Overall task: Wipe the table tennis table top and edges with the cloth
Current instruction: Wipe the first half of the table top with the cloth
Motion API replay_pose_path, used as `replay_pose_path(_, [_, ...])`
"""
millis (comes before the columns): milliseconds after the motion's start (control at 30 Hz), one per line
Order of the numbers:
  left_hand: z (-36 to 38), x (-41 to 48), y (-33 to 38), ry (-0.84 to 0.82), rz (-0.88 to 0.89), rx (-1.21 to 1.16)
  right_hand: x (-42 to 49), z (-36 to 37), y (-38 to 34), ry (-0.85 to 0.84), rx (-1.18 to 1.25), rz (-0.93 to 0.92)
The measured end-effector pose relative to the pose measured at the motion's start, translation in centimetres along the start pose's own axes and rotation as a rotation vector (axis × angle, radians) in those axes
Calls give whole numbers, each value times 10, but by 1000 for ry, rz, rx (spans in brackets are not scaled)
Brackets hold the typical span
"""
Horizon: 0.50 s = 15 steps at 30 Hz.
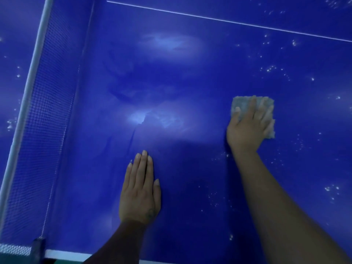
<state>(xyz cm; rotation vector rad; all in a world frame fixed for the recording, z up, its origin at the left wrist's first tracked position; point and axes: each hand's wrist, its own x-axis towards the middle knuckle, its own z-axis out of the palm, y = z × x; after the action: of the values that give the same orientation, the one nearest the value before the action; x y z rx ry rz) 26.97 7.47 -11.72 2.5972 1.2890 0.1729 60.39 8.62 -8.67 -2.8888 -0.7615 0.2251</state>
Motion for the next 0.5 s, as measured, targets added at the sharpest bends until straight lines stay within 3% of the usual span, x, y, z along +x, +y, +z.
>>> replay_pose_path(167, [-1, 0, 0, -9, -6, 7, -84, 27, -73, -48, 11, -463])
replay_pose_path(333, [-3, 0, 0, -10, -11, 8, -112, 37, -54, -148, -3, -768])
replay_pose_path(400, [-4, 1, 1, -10, -9, 7, -86, 31, -33, -123, 1, -733])
replay_pose_path(500, [-5, 0, 2, -17, -11, 7, -34, 16, -2, -37, -30, -453])
